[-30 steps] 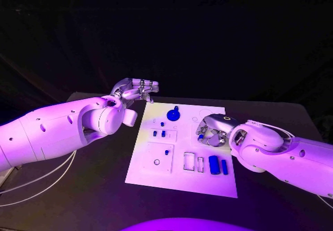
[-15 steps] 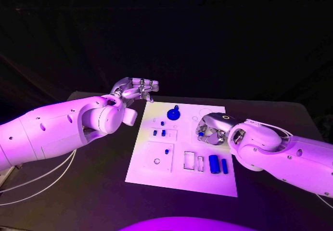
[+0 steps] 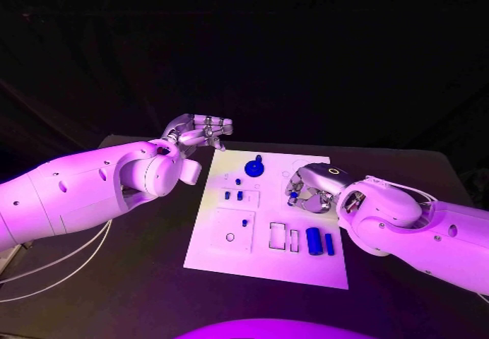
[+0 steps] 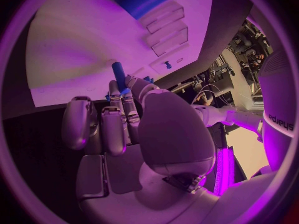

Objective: Assemble the parts on the task board

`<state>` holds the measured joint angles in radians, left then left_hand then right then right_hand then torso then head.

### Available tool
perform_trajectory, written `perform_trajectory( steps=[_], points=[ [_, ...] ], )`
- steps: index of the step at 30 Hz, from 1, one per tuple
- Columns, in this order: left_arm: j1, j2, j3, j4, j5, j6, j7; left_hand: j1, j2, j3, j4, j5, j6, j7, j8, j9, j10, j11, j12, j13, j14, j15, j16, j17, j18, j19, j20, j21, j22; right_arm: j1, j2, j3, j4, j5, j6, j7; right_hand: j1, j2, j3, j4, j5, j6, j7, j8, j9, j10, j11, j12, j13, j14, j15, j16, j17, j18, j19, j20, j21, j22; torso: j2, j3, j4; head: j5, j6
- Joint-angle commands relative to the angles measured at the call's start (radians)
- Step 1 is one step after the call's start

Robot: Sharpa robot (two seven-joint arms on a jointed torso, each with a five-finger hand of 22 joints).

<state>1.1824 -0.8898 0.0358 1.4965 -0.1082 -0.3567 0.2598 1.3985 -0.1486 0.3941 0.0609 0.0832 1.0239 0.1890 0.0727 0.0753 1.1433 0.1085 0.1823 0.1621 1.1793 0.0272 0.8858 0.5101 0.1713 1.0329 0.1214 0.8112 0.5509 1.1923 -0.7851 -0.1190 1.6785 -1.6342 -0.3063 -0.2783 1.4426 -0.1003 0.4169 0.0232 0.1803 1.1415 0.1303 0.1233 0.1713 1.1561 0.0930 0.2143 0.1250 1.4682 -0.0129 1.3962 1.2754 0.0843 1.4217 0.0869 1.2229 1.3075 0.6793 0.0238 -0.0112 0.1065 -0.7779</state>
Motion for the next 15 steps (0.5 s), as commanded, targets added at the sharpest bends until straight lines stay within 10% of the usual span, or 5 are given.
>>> perform_trajectory(
  steps=[1, 15],
  points=[
    [0.001, 0.003, 0.001, -0.001, 0.004, 0.016, 0.004, 0.005, 0.005, 0.001, -0.005, -0.002, -0.009, 0.000, 0.006, -0.002, -0.006, 0.002, 0.006, 0.001, -0.005, 0.004, 0.002, -0.001, 0.014, 0.005, 0.000, -0.006, -0.001, 0.012, -0.011, 0.006, 0.031, -0.013, -0.041, -0.006, 0.020, 0.011, 0.041, -0.048, 0.007, 0.002, 0.003, 0.003, 0.000, 0.038, -0.032, 0.002, 0.009, 0.045, -0.006, 0.002, 0.000, -0.013, 0.002, -0.003, 0.008, 0.107, 0.000, -0.0003, -0.0006, 0.000, 0.003],
    [0.000, 0.014, 0.001, -0.004, 0.004, 0.018, 0.005, 0.005, 0.005, 0.001, -0.005, -0.002, -0.009, 0.000, 0.006, -0.002, -0.006, 0.002, 0.006, 0.001, -0.005, 0.004, 0.002, -0.001, 0.014, 0.005, 0.000, -0.006, -0.001, 0.001, 0.068, 0.016, 0.133, 0.021, -0.050, 0.019, 0.021, 0.008, 0.045, -0.055, 0.014, 0.002, 0.005, 0.002, 0.000, 0.040, -0.030, 0.001, 0.011, 0.045, -0.005, 0.002, -0.001, -0.013, 0.002, -0.003, 0.008, 0.109, 0.001, -0.0017, 0.0000, 0.019, -0.001]
  ],
)
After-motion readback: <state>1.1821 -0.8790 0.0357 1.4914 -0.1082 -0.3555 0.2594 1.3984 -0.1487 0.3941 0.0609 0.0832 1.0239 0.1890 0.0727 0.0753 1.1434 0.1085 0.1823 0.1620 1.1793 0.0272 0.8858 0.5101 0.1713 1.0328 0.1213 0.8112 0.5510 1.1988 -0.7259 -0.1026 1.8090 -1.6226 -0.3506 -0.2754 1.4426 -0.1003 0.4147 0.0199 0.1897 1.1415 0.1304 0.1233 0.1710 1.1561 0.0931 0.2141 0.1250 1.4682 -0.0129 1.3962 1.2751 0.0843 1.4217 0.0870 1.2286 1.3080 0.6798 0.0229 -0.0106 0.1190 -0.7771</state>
